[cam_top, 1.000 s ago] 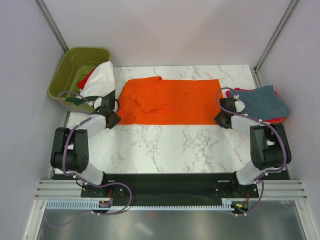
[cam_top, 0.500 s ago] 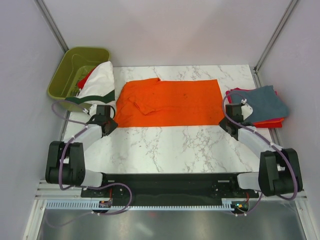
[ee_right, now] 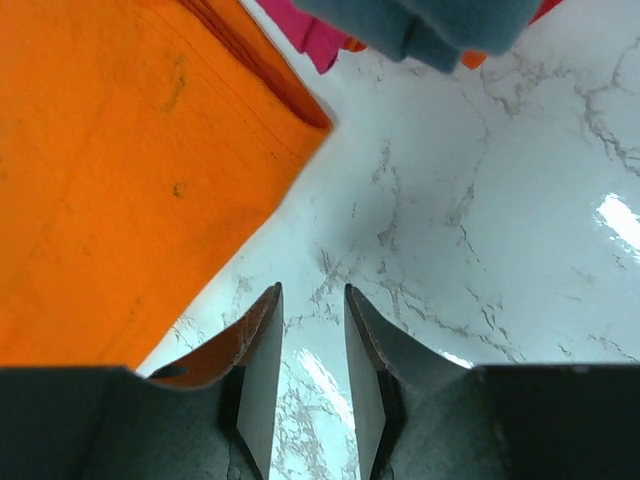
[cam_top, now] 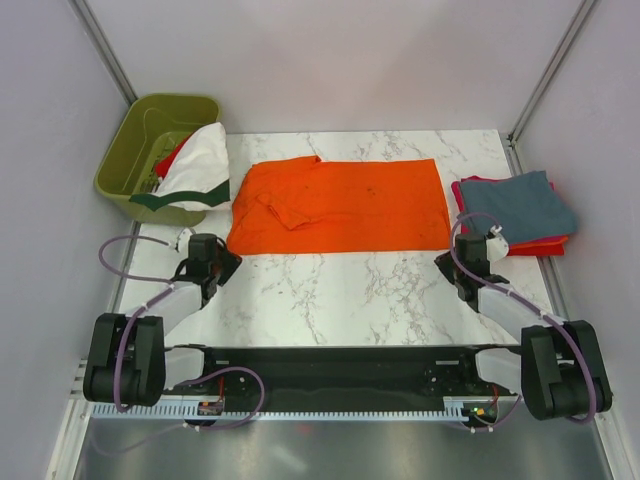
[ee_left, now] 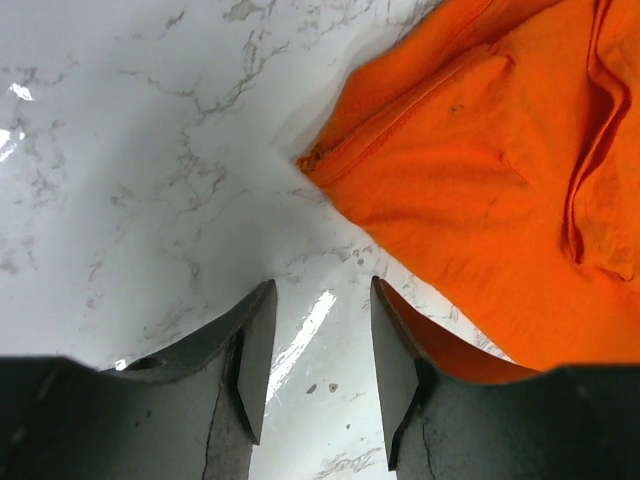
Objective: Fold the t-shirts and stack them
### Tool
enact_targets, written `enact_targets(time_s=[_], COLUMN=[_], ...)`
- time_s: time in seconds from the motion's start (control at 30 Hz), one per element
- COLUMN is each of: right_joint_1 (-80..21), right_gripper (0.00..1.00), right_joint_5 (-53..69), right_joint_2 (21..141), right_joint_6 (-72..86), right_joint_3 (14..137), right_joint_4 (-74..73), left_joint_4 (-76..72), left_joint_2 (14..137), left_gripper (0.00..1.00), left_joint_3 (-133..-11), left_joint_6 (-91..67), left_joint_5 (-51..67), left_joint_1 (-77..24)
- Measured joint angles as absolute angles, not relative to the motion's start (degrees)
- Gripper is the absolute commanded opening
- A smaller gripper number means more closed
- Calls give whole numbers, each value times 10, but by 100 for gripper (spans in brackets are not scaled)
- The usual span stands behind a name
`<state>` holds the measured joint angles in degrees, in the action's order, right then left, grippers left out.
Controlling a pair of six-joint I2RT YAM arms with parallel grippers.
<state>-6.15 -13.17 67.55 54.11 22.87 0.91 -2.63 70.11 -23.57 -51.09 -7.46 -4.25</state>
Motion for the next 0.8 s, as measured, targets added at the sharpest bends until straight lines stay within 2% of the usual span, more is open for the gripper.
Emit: enact_targets(time_s=[0.43, 0.53, 0.57, 0.8], right_joint_1=[-62, -61, -62, -62], right_gripper=[38, 36, 32, 28], right_joint_5=[-153, -162, -164, -180], right_joint_2=[758, 784, 790, 830], right_joint_6=[603, 613, 615, 625], right_joint_3=[212, 222, 225, 245], right_joint_4=[151, 166, 170, 190], left_joint_4=[-119, -130, -130, -131], left_joint_2=[711, 717, 717, 718], left_gripper=[50, 50, 50, 50], left_joint_3=[-194, -194, -194, -193], left_joint_6=[-562, -563, -564, -585], left_joint_5=[-69, -69, -70, -92], left_joint_1=[-43, -43, -43, -43])
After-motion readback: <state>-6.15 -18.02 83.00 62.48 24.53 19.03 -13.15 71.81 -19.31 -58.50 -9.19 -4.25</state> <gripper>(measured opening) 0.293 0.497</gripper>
